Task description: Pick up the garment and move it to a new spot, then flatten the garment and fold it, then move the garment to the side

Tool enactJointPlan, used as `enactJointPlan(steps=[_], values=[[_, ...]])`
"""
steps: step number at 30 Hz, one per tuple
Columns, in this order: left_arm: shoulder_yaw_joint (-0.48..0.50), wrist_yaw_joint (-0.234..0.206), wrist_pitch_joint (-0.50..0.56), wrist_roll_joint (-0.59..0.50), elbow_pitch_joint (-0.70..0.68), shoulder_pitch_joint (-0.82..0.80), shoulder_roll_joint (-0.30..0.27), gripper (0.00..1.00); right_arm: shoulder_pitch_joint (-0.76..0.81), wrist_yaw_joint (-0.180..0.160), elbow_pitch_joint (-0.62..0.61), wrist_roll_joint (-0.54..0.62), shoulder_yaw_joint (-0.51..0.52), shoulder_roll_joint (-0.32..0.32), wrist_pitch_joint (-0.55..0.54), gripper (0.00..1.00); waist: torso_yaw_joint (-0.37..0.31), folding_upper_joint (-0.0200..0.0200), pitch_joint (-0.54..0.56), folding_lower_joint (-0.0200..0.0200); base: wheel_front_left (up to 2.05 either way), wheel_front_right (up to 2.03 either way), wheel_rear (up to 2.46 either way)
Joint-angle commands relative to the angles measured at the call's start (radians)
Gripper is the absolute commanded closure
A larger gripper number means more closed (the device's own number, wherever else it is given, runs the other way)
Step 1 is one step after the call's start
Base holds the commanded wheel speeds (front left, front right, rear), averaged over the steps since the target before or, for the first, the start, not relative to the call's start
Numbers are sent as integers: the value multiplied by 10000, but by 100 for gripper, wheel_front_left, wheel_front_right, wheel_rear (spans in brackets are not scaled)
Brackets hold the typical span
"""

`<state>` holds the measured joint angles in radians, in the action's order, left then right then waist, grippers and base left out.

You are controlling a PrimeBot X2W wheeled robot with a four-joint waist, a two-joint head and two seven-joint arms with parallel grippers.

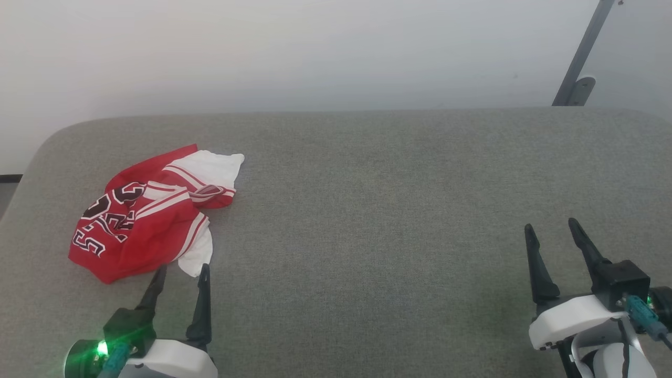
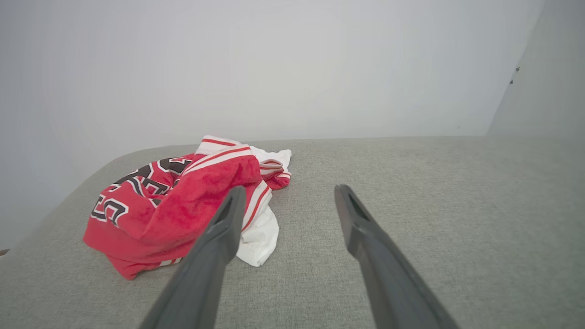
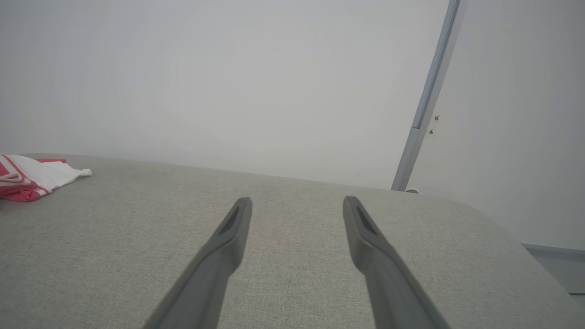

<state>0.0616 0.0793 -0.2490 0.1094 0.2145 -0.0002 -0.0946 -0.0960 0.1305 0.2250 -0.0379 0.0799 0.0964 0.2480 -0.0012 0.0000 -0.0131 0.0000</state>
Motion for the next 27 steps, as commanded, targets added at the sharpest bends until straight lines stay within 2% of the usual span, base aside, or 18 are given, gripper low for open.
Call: enactJointPlan(steps=[1,6,19,27], values=[[52,48,-105,-236,-5,66,-1,0,10,4,-67,190,48,-36,118,0,5,0,-3,0,0,0,0],[154,154,-179,-596,24,94,39,0,3,4,-105,435,111,-75,191,0,15,0,2,0,0,0,0],[227,297,-179,-705,93,-7,101,0,20,5,-143,319,202,-129,191,0,93,0,-14,0,0,0,0],[226,305,-179,-776,110,-186,150,0,55,5,-187,242,157,-104,188,0,724,0,-38,0,0,0,0]])
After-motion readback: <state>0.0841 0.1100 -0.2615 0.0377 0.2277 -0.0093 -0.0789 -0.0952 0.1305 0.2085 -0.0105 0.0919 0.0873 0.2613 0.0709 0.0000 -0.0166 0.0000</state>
